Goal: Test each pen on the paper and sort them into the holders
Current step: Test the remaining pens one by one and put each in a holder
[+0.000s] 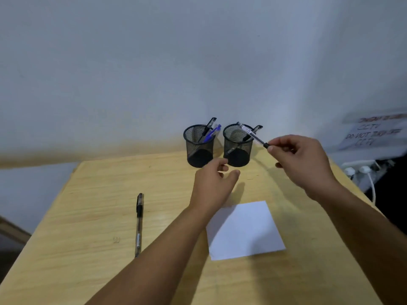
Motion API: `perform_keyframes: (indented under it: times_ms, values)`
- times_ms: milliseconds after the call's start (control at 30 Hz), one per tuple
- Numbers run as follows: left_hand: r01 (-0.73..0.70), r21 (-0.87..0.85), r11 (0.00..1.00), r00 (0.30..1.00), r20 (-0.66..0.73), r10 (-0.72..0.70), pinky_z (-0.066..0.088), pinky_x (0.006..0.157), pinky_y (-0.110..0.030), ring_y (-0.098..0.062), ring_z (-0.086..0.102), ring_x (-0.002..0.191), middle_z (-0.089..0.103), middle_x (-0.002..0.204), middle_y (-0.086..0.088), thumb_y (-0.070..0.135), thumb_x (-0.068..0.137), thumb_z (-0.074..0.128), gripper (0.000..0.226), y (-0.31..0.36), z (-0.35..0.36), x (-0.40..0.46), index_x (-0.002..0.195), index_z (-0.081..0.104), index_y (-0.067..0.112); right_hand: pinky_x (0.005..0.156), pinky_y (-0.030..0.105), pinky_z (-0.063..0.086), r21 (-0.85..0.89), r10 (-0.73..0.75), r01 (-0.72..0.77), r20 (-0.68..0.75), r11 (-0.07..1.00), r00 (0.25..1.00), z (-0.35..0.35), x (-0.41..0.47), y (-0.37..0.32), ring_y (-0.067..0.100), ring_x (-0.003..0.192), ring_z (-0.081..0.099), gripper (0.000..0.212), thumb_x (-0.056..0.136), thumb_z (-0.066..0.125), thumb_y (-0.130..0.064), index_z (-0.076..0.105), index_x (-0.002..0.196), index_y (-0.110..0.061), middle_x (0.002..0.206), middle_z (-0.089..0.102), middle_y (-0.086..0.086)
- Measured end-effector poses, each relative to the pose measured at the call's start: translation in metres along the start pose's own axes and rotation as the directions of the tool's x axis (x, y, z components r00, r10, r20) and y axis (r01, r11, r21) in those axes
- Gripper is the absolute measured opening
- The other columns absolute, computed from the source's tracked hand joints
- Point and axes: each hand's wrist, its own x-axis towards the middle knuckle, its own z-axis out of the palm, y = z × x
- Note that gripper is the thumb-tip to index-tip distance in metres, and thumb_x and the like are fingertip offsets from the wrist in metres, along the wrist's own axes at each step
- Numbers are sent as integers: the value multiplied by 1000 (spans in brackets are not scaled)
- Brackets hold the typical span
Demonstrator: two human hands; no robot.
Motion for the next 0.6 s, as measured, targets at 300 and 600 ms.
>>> perform_keyframes:
  times_ms: [300, 600]
  values:
    - [77, 95, 993, 991, -120, -65, 46, 81, -28, -22, 60, 107, 66, 112, -4, 39, 72, 80, 59, 5, 39, 70, 117, 56, 11, 59, 27, 37, -569, -164, 320, 309, 758, 937, 2, 84, -19, 18, 70, 56, 15, 91, 61, -15, 76, 94, -15, 90, 71, 4]
    - [53, -3, 999, 981, -187, -53, 43, 78, -20, -15, 64, 100, 71, 105, 3, 35, 80, 75, 37, -6, 56, 75, 112, 64, 19, 86, 40, 40, -752, -211, 504, 460, 425, 863, 48, 103, -14, 32, 112, 52, 22, 90, 57, -25, 73, 104, -25, 102, 70, 8]
